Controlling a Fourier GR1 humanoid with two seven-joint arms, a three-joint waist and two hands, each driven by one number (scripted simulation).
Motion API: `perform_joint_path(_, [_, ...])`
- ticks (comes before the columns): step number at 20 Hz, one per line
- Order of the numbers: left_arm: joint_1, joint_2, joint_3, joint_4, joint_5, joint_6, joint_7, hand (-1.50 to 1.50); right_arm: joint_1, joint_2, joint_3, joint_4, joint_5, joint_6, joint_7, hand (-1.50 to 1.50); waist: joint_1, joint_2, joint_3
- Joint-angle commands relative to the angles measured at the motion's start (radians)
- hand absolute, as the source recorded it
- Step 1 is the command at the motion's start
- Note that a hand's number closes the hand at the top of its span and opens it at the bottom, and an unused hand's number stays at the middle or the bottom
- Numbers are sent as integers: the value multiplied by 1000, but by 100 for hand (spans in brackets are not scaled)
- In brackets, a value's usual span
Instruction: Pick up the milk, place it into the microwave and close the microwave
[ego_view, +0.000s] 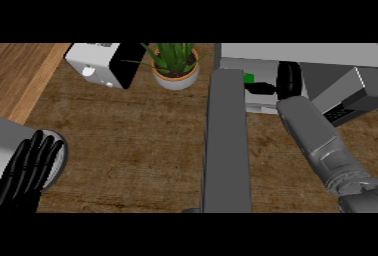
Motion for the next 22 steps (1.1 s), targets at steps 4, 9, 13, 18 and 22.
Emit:
perform_joint_path(4, [51,-18,-38,-60,-18,-1,11,-150,5,-16,-33,-6,-20,-36,-23,-150,-1,-4,0])
perform_joint_path(9, [29,-25,-37,-73,-12,13,44,-150,14,-64,-50,-24,-30,-2,-60,-150,-18,-9,0])
perform_joint_path(13, [50,-30,-46,-60,-22,4,27,-150,41,-100,-86,-37,-63,55,-103,-150,-21,-9,0])
perform_joint_path(18, [76,-56,-82,-113,-64,34,58,-150,109,-71,-115,-53,-102,195,-183,-150,-38,-18,-1])
perform_joint_path(22, [30,-62,-63,-31,-86,46,21,-150,96,-89,-134,-84,-134,307,-163,-150,-61,-24,-2])
